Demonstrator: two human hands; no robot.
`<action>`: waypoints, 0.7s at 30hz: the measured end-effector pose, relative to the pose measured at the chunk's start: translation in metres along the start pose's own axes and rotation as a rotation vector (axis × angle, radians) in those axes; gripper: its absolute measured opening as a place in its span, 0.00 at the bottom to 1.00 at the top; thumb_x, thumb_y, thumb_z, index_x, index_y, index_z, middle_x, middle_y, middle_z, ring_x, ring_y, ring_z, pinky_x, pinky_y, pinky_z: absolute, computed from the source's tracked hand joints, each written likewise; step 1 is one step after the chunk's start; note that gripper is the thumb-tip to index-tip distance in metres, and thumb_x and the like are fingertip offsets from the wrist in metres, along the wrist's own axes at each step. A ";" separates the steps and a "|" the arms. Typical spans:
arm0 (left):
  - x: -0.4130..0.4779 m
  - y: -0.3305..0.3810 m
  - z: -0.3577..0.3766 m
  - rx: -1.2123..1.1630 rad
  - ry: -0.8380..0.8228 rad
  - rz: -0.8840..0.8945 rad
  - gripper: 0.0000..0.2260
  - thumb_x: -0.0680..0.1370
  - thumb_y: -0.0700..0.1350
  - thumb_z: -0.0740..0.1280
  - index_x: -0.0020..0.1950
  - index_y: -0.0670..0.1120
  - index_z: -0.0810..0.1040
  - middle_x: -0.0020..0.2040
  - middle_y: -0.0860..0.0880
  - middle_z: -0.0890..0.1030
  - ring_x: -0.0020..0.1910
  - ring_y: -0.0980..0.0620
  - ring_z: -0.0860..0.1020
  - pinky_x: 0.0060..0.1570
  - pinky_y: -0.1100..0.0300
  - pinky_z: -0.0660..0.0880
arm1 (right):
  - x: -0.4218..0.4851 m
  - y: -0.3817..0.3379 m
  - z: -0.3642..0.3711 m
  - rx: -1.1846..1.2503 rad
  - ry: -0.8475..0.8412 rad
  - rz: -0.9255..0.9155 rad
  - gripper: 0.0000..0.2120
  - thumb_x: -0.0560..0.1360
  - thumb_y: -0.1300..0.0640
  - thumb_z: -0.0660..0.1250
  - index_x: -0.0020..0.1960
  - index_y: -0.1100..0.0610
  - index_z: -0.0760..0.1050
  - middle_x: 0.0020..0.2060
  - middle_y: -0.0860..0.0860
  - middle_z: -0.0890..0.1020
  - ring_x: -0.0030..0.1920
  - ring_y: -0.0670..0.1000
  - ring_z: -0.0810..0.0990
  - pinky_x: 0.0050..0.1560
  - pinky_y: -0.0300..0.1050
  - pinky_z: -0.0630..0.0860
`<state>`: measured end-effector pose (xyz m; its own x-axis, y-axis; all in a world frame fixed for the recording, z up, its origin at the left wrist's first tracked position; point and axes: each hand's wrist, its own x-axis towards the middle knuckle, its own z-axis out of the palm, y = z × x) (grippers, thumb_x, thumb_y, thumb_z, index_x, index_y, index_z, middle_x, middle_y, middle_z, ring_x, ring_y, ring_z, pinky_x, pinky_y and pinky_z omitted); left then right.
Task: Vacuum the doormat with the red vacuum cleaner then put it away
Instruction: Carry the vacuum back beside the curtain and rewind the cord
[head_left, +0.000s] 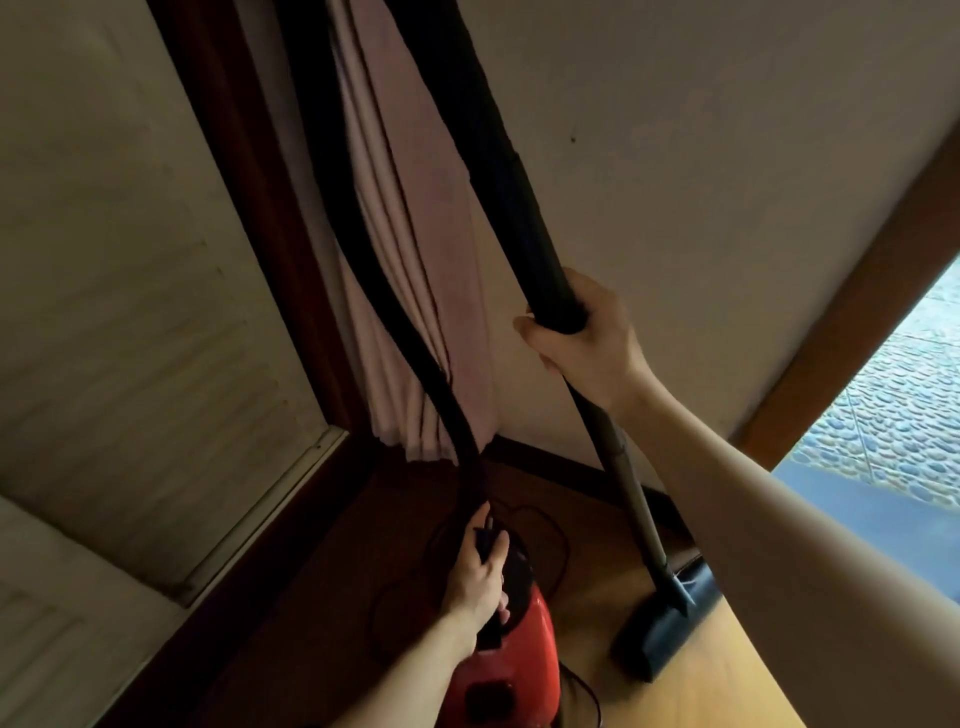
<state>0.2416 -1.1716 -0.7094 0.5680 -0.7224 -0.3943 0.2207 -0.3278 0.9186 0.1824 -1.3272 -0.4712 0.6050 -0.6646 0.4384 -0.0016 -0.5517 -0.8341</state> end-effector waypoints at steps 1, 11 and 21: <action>0.000 0.002 -0.004 0.031 -0.008 -0.019 0.22 0.83 0.48 0.62 0.75 0.61 0.63 0.38 0.47 0.76 0.20 0.56 0.66 0.20 0.60 0.67 | 0.002 -0.003 -0.001 -0.003 0.021 -0.003 0.11 0.74 0.64 0.73 0.42 0.57 0.70 0.31 0.56 0.71 0.30 0.51 0.72 0.33 0.48 0.71; -0.007 0.007 -0.038 0.170 -0.069 -0.038 0.18 0.83 0.48 0.61 0.73 0.58 0.66 0.46 0.40 0.79 0.19 0.57 0.64 0.20 0.63 0.65 | 0.022 -0.026 0.010 -0.005 0.183 -0.009 0.14 0.75 0.61 0.72 0.41 0.48 0.69 0.33 0.50 0.72 0.32 0.50 0.72 0.32 0.45 0.70; -0.039 -0.011 -0.094 0.197 -0.088 -0.038 0.13 0.83 0.48 0.61 0.64 0.65 0.71 0.24 0.57 0.70 0.20 0.56 0.63 0.21 0.61 0.65 | 0.013 -0.033 0.052 0.032 0.289 0.008 0.12 0.75 0.59 0.72 0.42 0.47 0.70 0.34 0.49 0.74 0.34 0.53 0.75 0.34 0.55 0.77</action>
<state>0.2911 -1.0827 -0.7018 0.4886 -0.7549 -0.4375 0.0764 -0.4624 0.8834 0.2321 -1.2916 -0.4550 0.3531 -0.7876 0.5050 0.0226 -0.5324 -0.8462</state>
